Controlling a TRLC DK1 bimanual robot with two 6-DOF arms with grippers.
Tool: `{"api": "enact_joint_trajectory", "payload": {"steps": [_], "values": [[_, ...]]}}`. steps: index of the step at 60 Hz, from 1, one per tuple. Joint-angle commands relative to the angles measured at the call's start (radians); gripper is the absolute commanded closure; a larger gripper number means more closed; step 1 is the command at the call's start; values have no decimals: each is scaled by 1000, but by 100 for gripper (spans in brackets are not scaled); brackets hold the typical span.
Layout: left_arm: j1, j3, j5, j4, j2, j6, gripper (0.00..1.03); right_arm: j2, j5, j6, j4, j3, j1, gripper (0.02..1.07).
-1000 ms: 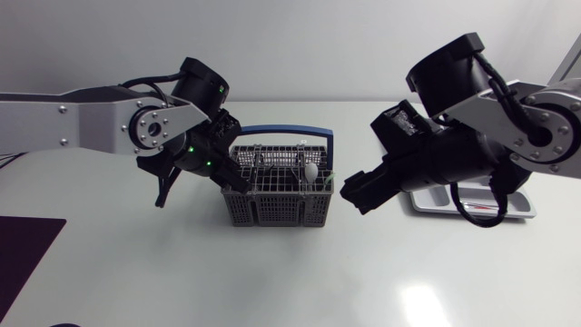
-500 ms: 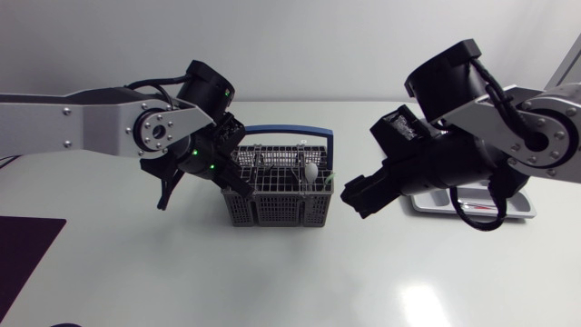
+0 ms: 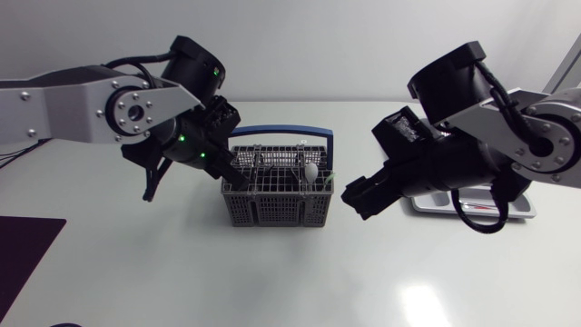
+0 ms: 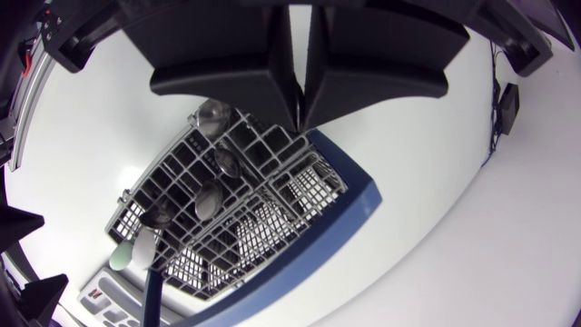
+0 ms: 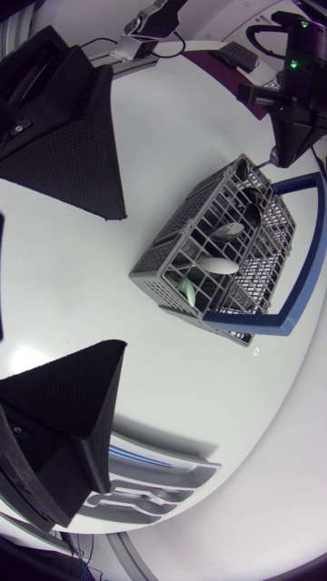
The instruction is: Unload the cutlery basket into the drawer organizer.
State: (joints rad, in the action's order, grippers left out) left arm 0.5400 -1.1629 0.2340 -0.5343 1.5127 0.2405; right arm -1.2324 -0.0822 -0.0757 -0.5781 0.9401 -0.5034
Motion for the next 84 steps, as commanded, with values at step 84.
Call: {"api": "enact_joint_trajectory", "payload": {"steps": [84], "values": [[49,-115,-544,-181,-204,-264,100,182,-47,-99,87,-50,-178,12]]}}
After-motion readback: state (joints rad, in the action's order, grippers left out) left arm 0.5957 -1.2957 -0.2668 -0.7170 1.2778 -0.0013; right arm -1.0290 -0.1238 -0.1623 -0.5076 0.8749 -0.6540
